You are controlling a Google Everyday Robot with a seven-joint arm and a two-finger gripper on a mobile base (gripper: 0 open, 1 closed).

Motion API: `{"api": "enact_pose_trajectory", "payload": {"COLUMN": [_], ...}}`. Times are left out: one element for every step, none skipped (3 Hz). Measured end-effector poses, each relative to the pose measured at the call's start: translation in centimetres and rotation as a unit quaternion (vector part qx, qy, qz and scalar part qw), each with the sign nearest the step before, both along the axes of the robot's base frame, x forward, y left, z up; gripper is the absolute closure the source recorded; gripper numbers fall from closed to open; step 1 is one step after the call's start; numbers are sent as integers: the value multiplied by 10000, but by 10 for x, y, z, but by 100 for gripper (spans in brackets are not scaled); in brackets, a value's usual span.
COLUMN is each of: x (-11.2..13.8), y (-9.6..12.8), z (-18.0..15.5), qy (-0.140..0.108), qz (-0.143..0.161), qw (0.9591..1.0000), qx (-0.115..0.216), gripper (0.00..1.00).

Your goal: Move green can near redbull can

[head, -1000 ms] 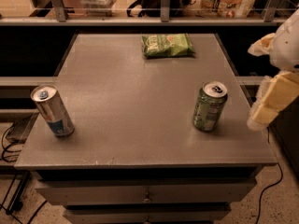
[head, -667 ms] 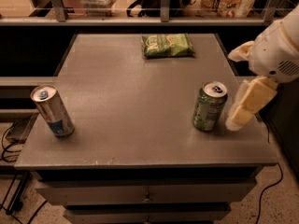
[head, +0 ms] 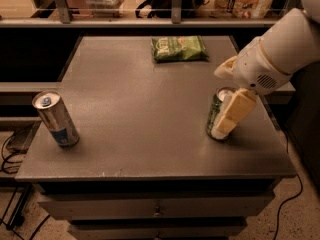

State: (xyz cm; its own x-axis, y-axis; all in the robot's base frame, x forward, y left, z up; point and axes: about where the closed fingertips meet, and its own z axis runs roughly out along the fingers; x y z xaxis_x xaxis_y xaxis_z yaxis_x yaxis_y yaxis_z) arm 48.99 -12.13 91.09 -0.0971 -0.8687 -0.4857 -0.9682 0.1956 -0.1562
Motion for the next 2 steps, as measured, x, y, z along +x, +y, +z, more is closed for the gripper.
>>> {"api": "enact_pose_trajectory", "payload": {"x": [7,10], "y": [12,12], "z": [-9,-1], "qy": [9,-145], "qz": [78,14], "qw": [10000,9998], "qx": [13,-137], "gripper": [47,78]}}
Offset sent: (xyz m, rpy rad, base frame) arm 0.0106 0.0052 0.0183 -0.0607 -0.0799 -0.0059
